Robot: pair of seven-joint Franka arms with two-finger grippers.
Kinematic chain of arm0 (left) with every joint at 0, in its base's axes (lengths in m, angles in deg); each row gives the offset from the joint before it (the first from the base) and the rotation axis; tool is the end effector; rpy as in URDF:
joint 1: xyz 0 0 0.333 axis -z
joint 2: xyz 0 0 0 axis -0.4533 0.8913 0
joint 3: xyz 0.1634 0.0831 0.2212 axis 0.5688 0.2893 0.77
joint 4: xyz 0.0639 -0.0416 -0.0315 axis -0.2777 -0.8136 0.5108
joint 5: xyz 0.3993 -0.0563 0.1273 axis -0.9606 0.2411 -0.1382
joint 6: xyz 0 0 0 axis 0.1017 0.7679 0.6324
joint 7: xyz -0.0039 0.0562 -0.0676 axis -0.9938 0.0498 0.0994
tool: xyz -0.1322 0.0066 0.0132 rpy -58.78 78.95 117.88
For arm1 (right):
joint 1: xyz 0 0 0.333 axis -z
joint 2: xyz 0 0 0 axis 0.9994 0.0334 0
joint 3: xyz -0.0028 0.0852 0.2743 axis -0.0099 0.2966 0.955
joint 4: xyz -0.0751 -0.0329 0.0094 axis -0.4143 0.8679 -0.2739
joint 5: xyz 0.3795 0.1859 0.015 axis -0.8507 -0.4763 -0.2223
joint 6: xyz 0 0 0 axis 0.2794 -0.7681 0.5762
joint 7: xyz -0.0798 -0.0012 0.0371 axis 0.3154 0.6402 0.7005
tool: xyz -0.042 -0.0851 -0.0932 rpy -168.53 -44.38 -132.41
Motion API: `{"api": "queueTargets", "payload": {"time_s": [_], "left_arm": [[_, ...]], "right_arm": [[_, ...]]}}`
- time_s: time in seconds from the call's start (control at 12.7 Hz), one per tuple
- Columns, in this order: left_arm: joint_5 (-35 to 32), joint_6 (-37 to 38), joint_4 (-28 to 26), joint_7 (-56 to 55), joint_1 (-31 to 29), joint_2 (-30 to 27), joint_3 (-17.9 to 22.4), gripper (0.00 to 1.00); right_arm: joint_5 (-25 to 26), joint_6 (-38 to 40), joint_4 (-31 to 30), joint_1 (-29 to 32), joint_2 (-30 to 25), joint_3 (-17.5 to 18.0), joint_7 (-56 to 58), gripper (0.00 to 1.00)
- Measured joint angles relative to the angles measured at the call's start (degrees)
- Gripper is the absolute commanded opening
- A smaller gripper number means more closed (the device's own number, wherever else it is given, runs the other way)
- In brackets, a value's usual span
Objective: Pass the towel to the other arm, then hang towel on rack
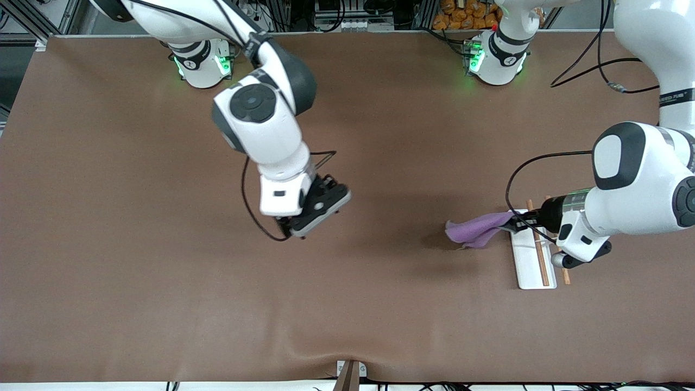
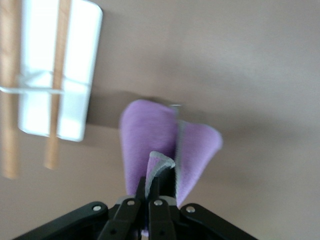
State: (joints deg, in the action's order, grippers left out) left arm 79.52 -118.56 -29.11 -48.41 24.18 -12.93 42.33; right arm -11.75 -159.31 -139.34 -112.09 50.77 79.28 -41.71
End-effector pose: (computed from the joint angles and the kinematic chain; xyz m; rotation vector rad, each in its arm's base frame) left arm 0.6795 -0.0988 0.3492 2.9137 0.3439 -0.2998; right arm 0.6459 0.4109 0.4108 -2.9164 -0.9634 -0.3640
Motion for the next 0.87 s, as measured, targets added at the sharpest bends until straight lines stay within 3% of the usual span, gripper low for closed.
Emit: {"api": "queueTargets", "payload": {"time_s": [0.31, 0.71, 0.87], "left_arm": [[-1.7, 0.2, 0.0, 11.7, -5.9, 0.1, 0.2, 0.0], [-1.9, 0.5, 0.0, 31.5, -14.9, 0.5, 0.3, 0.0], [-1.9, 0.6, -0.2, 38.1, -18.1, 1.3, 0.4, 0.0]], "right_arm": [[0.0, 14.2, -0.2, 10.0, -4.3, -0.2, 1.6, 1.0], [0.0, 18.9, -9.6, 24.2, -15.4, -0.4, 2.4, 1.0], [0.0, 23.0, -11.5, 26.8, -19.4, -2.3, 2.4, 1.0]]}}
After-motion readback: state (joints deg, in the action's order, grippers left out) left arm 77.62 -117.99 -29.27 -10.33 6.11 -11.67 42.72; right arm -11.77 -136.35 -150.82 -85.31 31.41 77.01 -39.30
